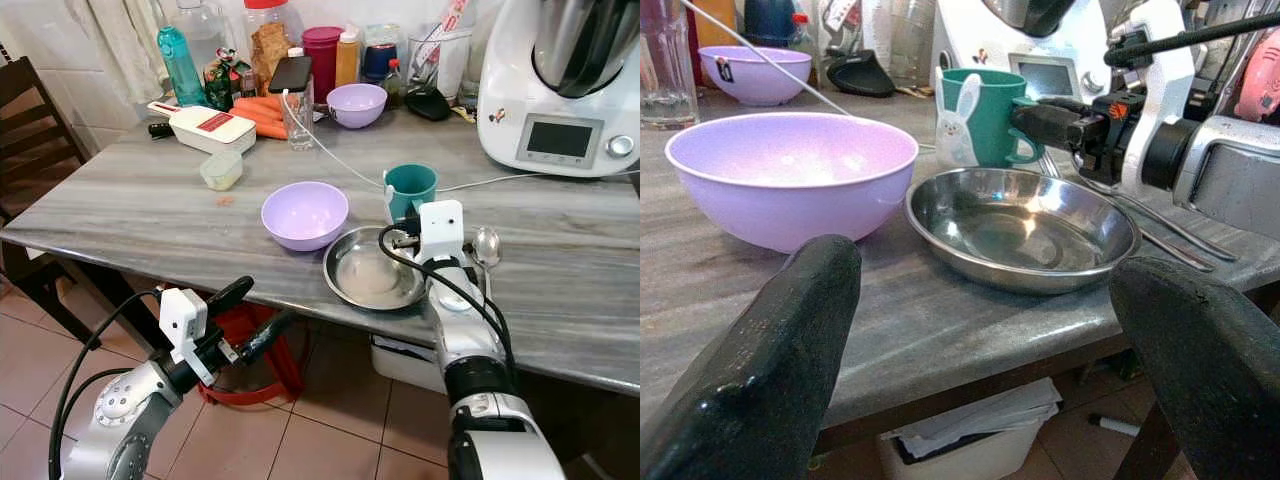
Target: Setting the table
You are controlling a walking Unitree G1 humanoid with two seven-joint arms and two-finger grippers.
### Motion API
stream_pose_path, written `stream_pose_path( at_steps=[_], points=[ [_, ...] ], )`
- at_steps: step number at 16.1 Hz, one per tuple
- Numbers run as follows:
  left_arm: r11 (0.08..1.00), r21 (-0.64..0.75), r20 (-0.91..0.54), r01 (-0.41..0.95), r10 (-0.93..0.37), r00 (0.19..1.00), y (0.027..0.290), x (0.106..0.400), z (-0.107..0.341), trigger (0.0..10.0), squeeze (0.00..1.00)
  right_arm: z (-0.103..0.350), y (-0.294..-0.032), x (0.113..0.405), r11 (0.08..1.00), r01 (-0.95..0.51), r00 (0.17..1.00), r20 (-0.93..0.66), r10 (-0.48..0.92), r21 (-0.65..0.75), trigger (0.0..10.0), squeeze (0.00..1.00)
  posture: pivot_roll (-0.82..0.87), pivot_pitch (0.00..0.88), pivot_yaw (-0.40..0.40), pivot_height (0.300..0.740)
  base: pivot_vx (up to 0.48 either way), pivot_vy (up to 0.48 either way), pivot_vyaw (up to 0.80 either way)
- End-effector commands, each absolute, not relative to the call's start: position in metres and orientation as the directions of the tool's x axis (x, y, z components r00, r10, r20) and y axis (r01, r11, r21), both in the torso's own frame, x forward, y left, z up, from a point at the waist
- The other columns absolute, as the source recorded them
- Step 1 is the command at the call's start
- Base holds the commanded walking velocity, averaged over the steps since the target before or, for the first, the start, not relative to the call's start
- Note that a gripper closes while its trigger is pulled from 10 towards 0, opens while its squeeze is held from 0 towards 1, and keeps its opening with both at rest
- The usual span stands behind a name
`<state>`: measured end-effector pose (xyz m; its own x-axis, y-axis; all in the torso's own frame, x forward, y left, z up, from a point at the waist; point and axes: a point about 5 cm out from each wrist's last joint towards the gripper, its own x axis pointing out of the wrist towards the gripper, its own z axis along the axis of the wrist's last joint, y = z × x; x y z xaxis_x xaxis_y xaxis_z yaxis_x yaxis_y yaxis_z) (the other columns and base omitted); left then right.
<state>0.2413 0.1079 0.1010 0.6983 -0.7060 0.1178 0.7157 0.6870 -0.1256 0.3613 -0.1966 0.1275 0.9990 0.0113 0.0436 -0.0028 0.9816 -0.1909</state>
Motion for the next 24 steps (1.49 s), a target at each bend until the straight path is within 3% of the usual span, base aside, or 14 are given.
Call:
stream_pose_path(
  at_steps=[1, 2, 3, 4, 5, 6, 11, 17, 19, 22, 24],
  points=[
    [0.687, -0.113, 0.115, 0.718, -0.709, 0.696, 0.111, 0.24, 0.104, 10.0, 0.0, 0.136, -0.195, 0.366, 0.981, -0.004, 0.997, 0.078, 0.02, -0.194, 10.0, 0.0, -0.05, 0.08, 0.111, 0.74, 0.0, 0.0, 0.0],
    [0.685, -0.11, 0.114, 0.72, -0.711, 0.694, 0.112, 0.24, 0.105, 10.0, 0.0, 0.134, -0.196, 0.366, 0.981, -0.005, 0.997, 0.076, 0.02, -0.196, 10.0, 0.07, -0.05, 0.076, 0.114, 0.74, 0.0, 0.0, 0.0],
    [0.682, -0.111, 0.115, 0.723, -0.714, 0.691, 0.113, 0.24, 0.106, 10.0, 0.0, 0.133, -0.197, 0.366, 0.98, -0.003, 0.997, 0.074, 0.017, -0.197, 10.0, 0.52, -0.04, 0.074, 0.114, 0.74, 0.0, 0.0, 0.0],
    [0.678, -0.113, 0.116, 0.726, -0.717, 0.688, 0.113, 0.24, 0.106, 10.0, 0.0, 0.132, -0.198, 0.366, 0.98, 0.0, 0.997, 0.073, 0.015, -0.197, 10.0, 0.52, -0.04, 0.074, 0.114, 0.74, 0.0, 0.0, 0.0],
    [0.667, -0.123, 0.117, 0.735, -0.726, 0.678, 0.112, 0.24, 0.106, 10.0, 0.0, 0.132, -0.199, 0.366, 0.98, 0.003, 0.997, 0.072, 0.011, -0.199, 10.0, 0.94, -0.04, 0.067, 0.114, 0.74, 0.0, 0.0, 0.0],
    [0.662, -0.127, 0.117, 0.739, -0.73, 0.674, 0.112, 0.24, 0.106, 10.0, 0.0, 0.132, -0.2, 0.366, 0.98, 0.004, 0.997, 0.071, 0.01, -0.199, 10.0, 1.0, -0.04, 0.066, 0.114, 0.74, 0.0, 0.0, 0.0],
    [0.647, -0.123, 0.13, 0.753, -0.742, 0.658, 0.111, 0.244, 0.104, 10.0, 0.0, 0.136, -0.204, 0.367, 0.982, 0.025, 0.994, 0.107, -0.005, -0.188, 10.0, 1.0, -0.04, 0.0, 0.104, 0.74, 0.0, 0.0, 0.0],
    [0.674, -0.108, 0.133, 0.731, -0.719, 0.682, 0.116, 0.258, 0.106, 10.0, 0.0, 0.149, -0.202, 0.363, 0.987, 0.064, 0.978, 0.205, -0.032, -0.148, 10.0, 1.0, -0.05, 0.0, 0.112, 0.74, 0.0, 0.0, 0.0],
    [0.686, -0.174, 0.145, 0.707, -0.692, 0.707, 0.119, 0.262, 0.104, 10.0, 0.0, 0.155, -0.198, 0.357, 0.987, 0.071, 0.962, 0.271, -0.029, -0.147, 10.0, 1.0, -0.07, 0.0, 0.118, 0.74, 0.0, 0.0, 0.0],
    [0.688, -0.192, 0.142, 0.7, -0.686, 0.713, 0.12, 0.265, 0.1, 10.0, 0.0, 0.158, -0.199, 0.338, 0.981, 0.119, 0.939, 0.337, -0.063, -0.15, 10.0, 1.0, -0.09, 0.0, 0.119, 0.74, 0.0, 0.0, 0.0],
    [0.686, -0.198, 0.143, 0.7, -0.687, 0.713, 0.118, 0.266, 0.098, 10.0, 0.0, 0.158, -0.195, 0.311, 0.988, 0.101, 0.933, 0.356, -0.052, -0.119, 10.0, 1.0, -0.11, 0.0, 0.11, 0.74, 0.0, 0.0, 0.0]
  ],
)
